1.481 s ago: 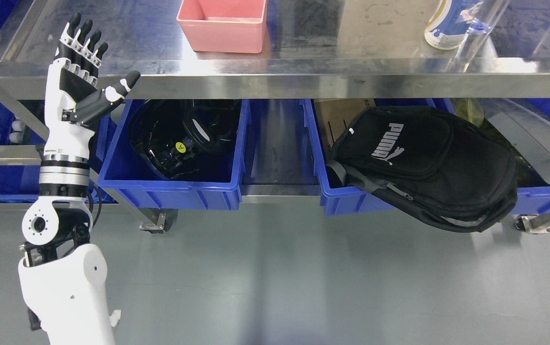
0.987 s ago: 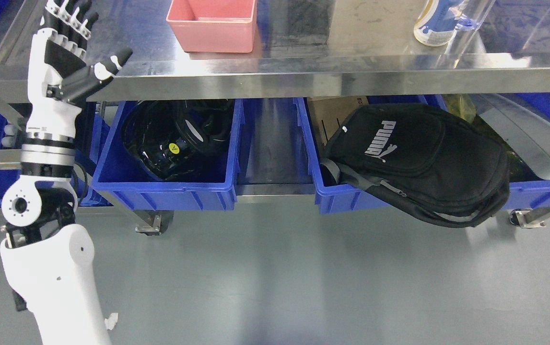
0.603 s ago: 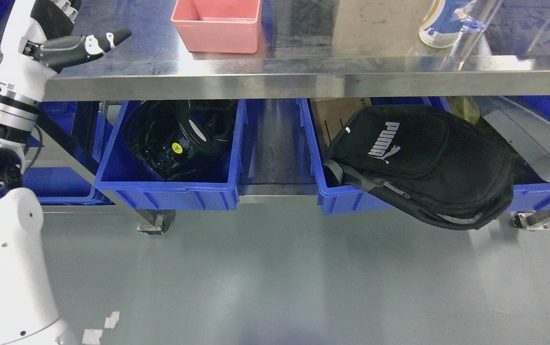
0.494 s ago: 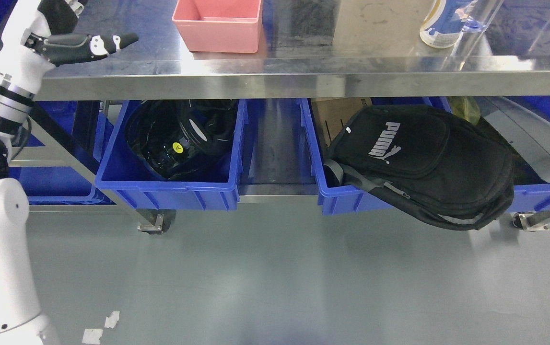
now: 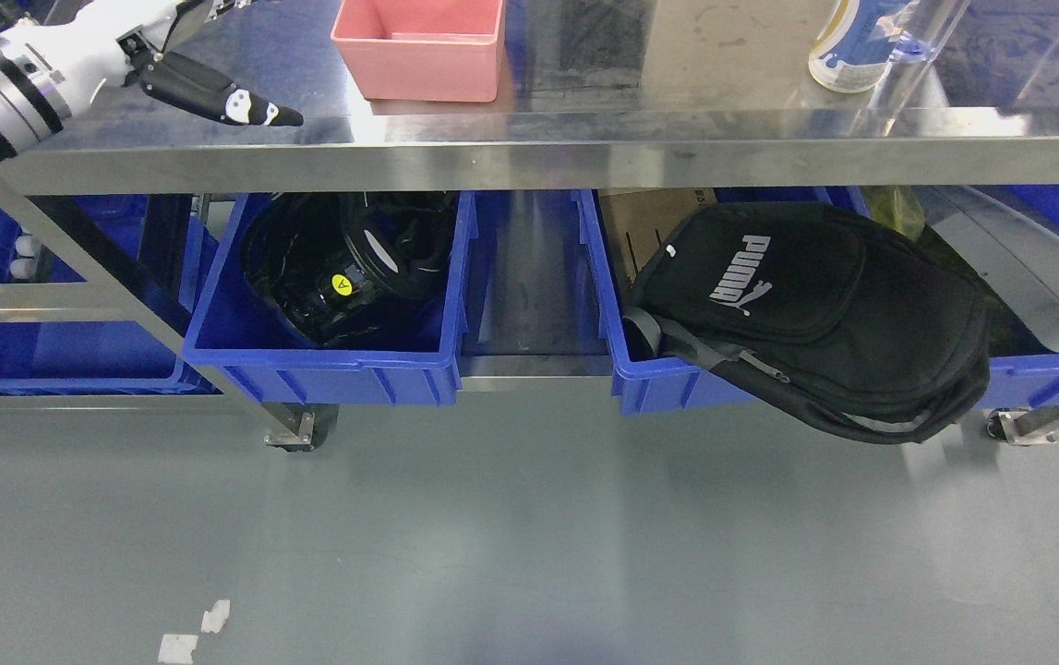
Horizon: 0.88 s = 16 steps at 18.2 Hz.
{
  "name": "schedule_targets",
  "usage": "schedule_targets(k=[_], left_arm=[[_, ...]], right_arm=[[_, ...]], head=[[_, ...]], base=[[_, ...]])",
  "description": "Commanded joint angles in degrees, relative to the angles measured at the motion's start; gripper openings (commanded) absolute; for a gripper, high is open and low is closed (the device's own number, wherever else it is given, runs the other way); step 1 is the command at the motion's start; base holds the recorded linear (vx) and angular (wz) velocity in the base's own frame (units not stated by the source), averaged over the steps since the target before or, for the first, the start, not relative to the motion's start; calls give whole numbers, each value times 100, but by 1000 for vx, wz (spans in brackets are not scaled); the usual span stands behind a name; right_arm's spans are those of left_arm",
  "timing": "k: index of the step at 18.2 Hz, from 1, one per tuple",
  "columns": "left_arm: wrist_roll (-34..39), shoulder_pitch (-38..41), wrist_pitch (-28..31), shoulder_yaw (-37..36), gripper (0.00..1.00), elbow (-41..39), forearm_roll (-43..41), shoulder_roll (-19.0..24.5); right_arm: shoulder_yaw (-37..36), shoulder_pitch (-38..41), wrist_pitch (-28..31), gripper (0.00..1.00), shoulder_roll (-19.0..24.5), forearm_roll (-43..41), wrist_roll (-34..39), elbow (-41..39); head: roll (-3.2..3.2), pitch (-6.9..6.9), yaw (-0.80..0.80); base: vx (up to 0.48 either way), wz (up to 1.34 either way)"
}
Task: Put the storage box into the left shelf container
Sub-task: 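Reach the left hand over the pink box and grip its rim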
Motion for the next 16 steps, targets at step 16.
schedule_targets(k=[16], left_arm=[[-141,-1845,1,-2588,94,2578,-1033,-1186]], right_arm=[[1,-18,1,100,-100,-123,30,-100]], head=[[0,0,0]], base=[[4,-1]])
